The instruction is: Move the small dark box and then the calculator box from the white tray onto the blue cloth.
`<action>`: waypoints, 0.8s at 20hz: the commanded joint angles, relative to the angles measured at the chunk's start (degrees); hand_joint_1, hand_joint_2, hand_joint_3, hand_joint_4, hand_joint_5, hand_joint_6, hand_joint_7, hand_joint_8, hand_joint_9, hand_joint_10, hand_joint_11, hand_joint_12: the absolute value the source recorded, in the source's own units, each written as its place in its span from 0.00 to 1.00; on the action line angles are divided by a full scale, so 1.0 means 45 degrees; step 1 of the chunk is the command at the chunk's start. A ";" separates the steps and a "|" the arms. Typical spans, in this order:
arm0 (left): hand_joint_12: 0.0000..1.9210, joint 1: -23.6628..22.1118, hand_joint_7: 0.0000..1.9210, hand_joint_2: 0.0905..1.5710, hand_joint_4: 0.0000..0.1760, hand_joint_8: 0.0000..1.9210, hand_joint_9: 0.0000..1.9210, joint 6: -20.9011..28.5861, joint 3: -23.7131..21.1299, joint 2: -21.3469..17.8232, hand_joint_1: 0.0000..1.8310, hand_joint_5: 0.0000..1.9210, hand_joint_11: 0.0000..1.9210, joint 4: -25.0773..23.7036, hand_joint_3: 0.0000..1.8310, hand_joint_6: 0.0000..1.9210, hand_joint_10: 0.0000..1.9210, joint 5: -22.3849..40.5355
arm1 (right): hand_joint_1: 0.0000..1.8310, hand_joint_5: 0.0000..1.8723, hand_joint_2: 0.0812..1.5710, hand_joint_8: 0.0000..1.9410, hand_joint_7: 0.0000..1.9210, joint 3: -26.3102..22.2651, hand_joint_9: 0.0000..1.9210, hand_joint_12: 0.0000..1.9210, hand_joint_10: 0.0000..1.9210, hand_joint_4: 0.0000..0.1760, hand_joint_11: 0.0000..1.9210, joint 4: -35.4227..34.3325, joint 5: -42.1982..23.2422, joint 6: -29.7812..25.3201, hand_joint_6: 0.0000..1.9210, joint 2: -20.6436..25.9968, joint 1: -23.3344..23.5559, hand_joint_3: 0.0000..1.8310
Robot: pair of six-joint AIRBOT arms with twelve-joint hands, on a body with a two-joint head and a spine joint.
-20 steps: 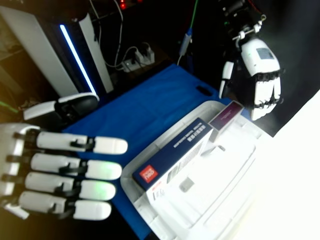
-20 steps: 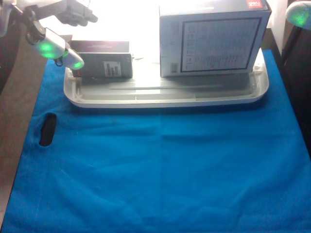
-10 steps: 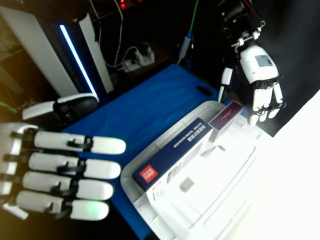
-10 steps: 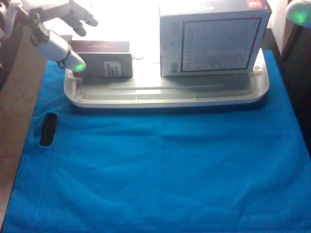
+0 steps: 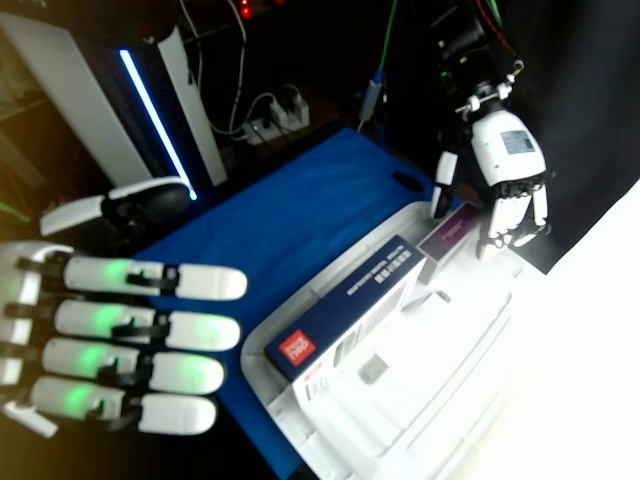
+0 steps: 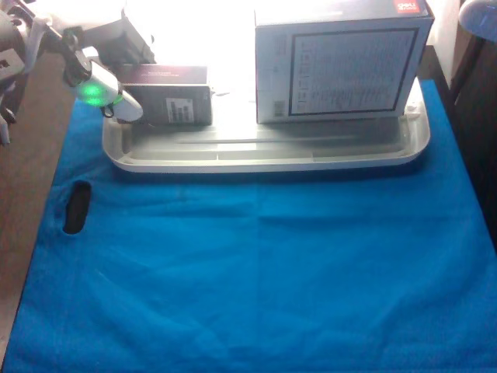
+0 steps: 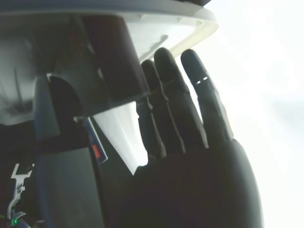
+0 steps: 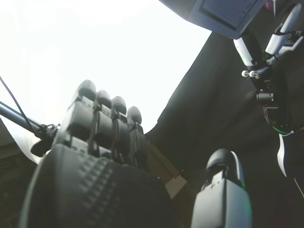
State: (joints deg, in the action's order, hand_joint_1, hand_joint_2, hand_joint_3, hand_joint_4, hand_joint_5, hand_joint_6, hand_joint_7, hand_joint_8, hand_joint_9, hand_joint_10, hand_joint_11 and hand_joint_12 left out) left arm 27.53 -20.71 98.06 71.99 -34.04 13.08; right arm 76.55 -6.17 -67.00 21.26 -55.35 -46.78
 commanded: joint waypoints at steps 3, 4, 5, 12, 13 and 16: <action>1.00 0.0223 0.46 0.63 0.00 0.98 0.51 0.0063 0.0312 0.0116 0.65 0.62 0.53 0.1181 0.00 0.31 0.99 0.1483 | 0.18 0.11 0.54 0.00 0.12 -0.0023 0.08 0.06 0.00 0.00 0.08 -0.0303 -0.1637 -0.0093 0.00 -0.0009 0.0190 0.00; 1.00 0.0247 0.43 0.63 0.00 0.93 0.44 0.0063 0.0377 0.0149 0.65 0.62 0.45 0.1318 0.00 0.31 1.00 0.1549 | 0.18 0.11 0.54 0.00 0.11 -0.0028 0.08 0.05 0.00 0.00 0.07 -0.0303 -0.1638 -0.0094 0.00 -0.0009 0.0190 0.00; 1.00 0.0249 0.44 0.63 0.00 0.83 0.40 0.0064 0.0415 0.0162 0.65 0.63 0.39 0.1391 0.00 0.30 1.00 0.1594 | 0.19 0.11 0.54 0.00 0.11 -0.0032 0.08 0.05 0.00 0.00 0.06 -0.0296 -0.1644 -0.0094 0.00 -0.0009 0.0190 0.00; 0.65 0.0070 0.44 0.68 0.00 0.64 0.33 0.0074 -0.0975 -0.1258 0.68 0.63 0.14 0.1546 0.00 0.29 0.37 0.2833 | 0.16 0.10 0.54 0.00 0.11 -0.0054 0.08 0.05 0.00 0.00 0.07 -0.0256 -0.1683 -0.0095 0.00 -0.0017 0.0189 0.00; 0.60 0.0004 0.42 0.69 0.00 0.64 0.35 0.0074 -0.1338 -0.1557 0.68 0.61 0.16 0.1341 0.00 0.34 0.29 0.2979 | 0.16 0.10 0.54 0.00 0.11 -0.0058 0.08 0.05 0.00 0.00 0.07 -0.0259 -0.1683 -0.0095 0.00 -0.0027 0.0189 0.00; 0.58 -0.0126 0.36 0.72 0.00 0.70 0.34 0.0082 -0.2786 -0.2792 0.67 0.56 0.16 0.0672 0.00 0.43 0.25 0.3695 | 0.15 0.14 0.55 0.00 0.10 -0.0055 0.08 0.05 0.00 0.17 0.06 -0.0263 -0.1681 -0.0095 0.01 -0.0049 0.0189 0.00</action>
State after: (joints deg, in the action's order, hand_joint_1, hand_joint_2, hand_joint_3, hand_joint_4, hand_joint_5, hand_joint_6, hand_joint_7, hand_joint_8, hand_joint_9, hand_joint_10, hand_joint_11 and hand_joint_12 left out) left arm 27.83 -20.56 85.52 59.68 -32.14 23.55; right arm 76.31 -5.61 -67.53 21.23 -55.55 -46.78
